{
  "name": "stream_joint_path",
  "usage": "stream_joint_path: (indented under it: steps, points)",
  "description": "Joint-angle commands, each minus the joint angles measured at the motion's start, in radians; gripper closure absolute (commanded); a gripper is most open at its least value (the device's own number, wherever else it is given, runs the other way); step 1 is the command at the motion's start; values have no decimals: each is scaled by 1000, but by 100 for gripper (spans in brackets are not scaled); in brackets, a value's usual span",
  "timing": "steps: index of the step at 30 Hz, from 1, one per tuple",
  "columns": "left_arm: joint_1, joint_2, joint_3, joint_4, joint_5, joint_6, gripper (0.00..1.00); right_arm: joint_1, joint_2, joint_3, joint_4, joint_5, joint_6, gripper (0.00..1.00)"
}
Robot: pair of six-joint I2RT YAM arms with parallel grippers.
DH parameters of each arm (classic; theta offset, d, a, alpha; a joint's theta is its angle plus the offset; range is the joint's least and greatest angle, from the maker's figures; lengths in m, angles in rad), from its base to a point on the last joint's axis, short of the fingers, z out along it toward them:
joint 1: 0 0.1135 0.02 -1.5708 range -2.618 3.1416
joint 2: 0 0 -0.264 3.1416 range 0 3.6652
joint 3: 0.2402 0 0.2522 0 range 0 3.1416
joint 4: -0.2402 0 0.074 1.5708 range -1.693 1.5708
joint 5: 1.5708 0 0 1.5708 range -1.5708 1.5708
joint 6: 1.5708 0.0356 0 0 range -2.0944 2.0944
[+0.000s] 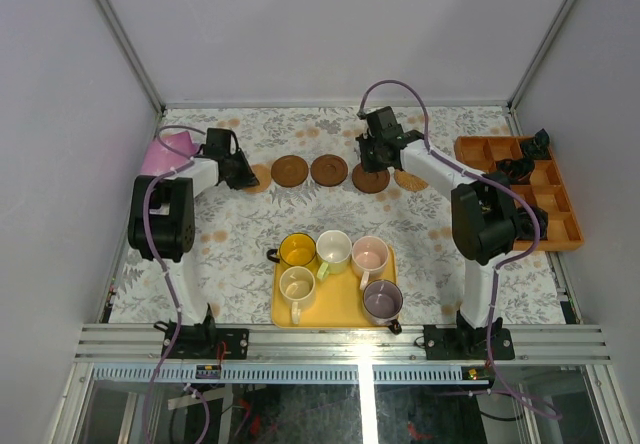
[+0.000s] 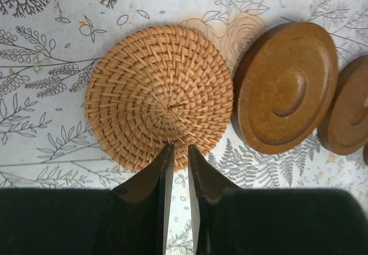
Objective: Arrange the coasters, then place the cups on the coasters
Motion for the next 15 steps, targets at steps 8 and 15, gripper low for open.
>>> stream_joint_path:
  steps: [8,15]
  points:
    - [40,108,61,39,-17,3,85,-35,24,-6,-8,40,33,100]
    - [75,109,67,35,-21,2,86,-62,82,26,-10,13,47,100]
